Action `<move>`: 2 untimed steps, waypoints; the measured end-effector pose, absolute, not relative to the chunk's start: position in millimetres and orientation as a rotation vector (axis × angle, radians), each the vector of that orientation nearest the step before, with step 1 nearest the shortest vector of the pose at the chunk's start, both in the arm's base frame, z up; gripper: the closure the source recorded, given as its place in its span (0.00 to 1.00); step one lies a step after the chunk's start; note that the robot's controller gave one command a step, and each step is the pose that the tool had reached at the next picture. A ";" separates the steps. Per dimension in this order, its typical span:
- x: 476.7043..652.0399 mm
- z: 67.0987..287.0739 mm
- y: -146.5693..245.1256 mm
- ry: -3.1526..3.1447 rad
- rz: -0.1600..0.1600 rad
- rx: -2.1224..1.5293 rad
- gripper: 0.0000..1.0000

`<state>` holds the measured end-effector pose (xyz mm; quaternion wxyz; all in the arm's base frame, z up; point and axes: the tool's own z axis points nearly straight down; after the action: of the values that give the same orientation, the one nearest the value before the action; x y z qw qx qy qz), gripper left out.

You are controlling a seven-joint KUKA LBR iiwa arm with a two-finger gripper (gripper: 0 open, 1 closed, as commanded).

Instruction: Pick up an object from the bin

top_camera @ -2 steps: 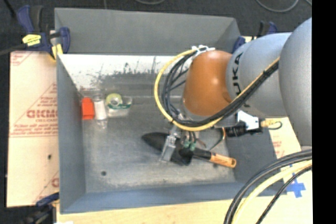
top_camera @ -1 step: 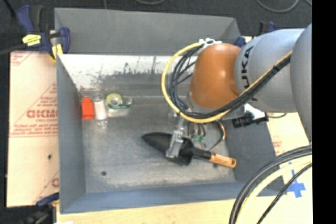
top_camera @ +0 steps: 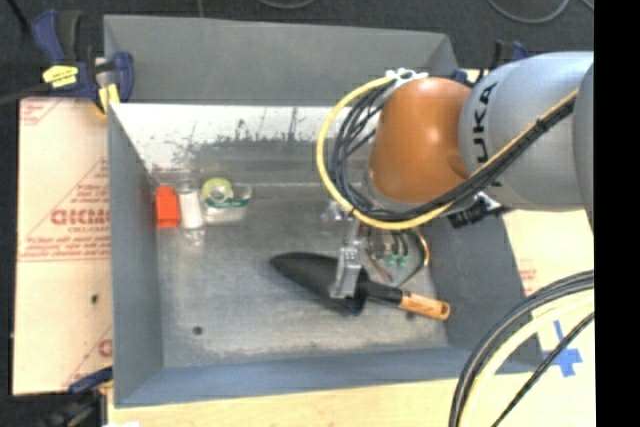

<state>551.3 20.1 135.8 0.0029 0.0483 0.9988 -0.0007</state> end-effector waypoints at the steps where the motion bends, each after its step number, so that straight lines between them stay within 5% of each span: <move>1: 538.5 90.6 20.7 3.088 0.001 0.557 1.00; 2: 538.4 90.6 20.8 3.088 0.001 0.558 1.00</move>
Offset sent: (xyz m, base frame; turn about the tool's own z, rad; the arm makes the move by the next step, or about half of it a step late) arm 0.0000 0.0000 0.0000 0.0000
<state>538.4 20.8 90.6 0.0020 0.1778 0.9841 0.0005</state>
